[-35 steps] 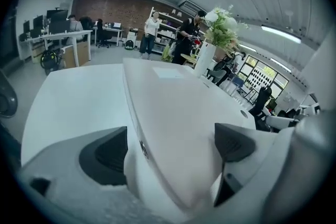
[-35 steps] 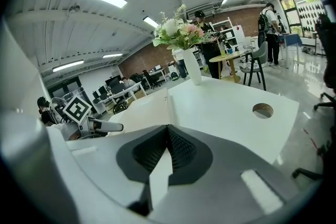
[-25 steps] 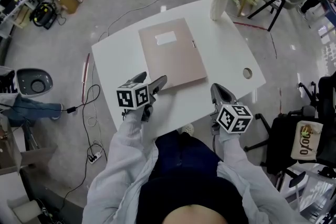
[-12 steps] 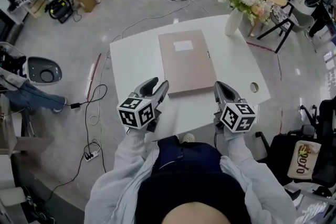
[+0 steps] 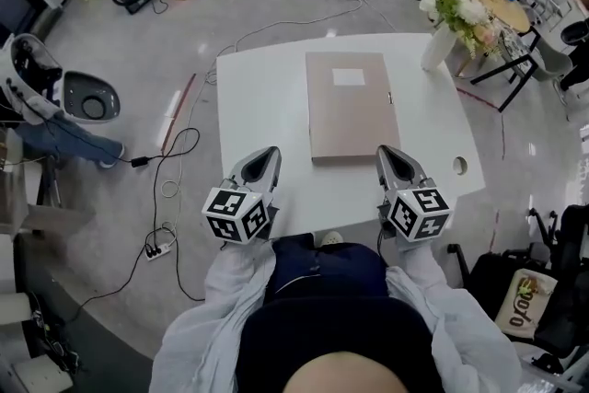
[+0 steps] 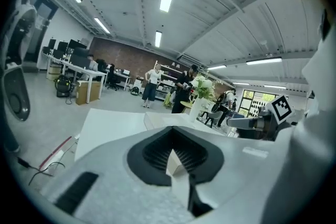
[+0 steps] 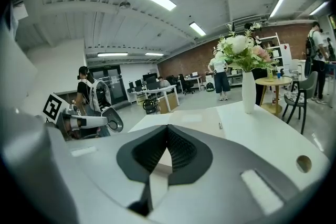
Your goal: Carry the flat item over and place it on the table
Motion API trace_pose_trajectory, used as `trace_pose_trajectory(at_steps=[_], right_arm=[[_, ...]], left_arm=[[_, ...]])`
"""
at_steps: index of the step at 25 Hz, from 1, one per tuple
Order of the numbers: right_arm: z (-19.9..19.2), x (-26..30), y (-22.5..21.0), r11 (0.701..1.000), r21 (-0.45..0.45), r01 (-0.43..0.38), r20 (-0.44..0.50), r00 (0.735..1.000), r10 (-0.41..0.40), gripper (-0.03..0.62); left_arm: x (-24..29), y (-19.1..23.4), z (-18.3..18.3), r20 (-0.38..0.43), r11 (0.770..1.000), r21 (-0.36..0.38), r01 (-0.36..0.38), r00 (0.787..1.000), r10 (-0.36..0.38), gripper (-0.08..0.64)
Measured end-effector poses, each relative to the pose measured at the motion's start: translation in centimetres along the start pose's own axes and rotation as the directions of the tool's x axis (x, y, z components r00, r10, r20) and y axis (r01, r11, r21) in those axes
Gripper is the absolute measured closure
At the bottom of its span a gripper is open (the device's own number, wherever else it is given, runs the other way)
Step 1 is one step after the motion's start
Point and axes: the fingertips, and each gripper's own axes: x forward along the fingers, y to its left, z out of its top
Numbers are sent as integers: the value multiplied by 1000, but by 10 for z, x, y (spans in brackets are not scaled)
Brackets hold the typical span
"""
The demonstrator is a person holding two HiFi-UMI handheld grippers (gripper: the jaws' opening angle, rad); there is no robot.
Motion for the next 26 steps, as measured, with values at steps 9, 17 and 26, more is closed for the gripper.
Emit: trace_pose_trajectory(at_steps=[9,17,26], right_arm=[[-6,4,6,1000,-1,-11,-13,1000,11,581],[-14,3,-4,1000,20,6,-33,999,-6,581],[-16,0,-7,999,30,16,-43,999,-15,581]], left_arm=[[-4,14,-12,-30,999,-5,-32,999,32,561],[7,11,-19,-59,1000,-10,-21,998,20,561],[12,8,-23,-78,999,-34,-8,997,5,561]])
